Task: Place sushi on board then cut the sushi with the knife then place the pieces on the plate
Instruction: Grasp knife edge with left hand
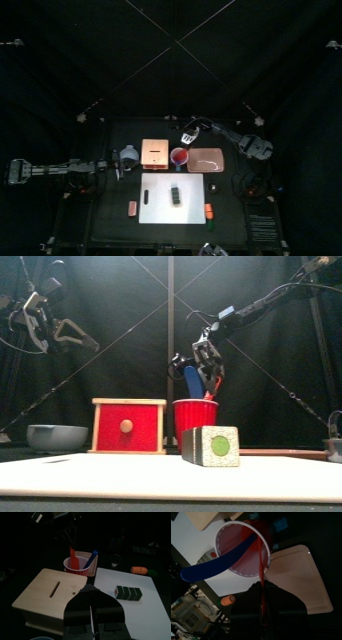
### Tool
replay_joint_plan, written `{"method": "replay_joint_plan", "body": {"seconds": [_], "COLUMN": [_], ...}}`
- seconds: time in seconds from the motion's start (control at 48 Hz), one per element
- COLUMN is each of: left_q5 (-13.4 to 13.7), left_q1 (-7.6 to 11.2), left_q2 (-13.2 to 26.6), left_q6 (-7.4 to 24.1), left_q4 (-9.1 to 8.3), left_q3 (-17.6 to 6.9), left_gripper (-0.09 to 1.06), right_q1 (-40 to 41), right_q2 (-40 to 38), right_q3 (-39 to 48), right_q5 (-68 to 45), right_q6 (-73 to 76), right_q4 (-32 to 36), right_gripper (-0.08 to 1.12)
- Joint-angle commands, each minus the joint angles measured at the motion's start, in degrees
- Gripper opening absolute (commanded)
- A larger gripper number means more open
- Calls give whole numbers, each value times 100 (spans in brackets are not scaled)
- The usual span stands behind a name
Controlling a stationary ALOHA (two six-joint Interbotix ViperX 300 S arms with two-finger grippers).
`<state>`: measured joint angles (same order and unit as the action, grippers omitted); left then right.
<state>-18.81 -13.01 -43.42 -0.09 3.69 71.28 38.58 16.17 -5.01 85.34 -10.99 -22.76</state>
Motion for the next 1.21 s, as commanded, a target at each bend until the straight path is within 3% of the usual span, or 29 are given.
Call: {"method": "replay_joint_plan", "body": {"seconds": [0.021, 0.625, 0.875, 1.0, 1.208], "left_q5": [-26, -62, -79, -149, -404], "left_q1": [-9, 44, 44, 123, 457], "left_q2": [18, -26, -149, -149, -149], "left_q6": [0, 0, -9, 0, 0], "left_q4": [0, 9, 44, 44, 44], "left_q3": [-79, -158, -360, -466, -510], "left_gripper": [-3, -3, -3, -3, -3], "right_q1": [0, 35, 0, -290, -1116], "right_q2": [-272, -1477, -2399, -3041, -4122], "right_q3": [-141, -387, -167, 299, 1573], "right_q5": [70, 299, 202, -281, -1775], "right_q6": [62, 202, 193, 220, 325], "right_q4": [-35, 334, 545, 554, 571], "right_gripper": [38, 38, 38, 38, 38]}}
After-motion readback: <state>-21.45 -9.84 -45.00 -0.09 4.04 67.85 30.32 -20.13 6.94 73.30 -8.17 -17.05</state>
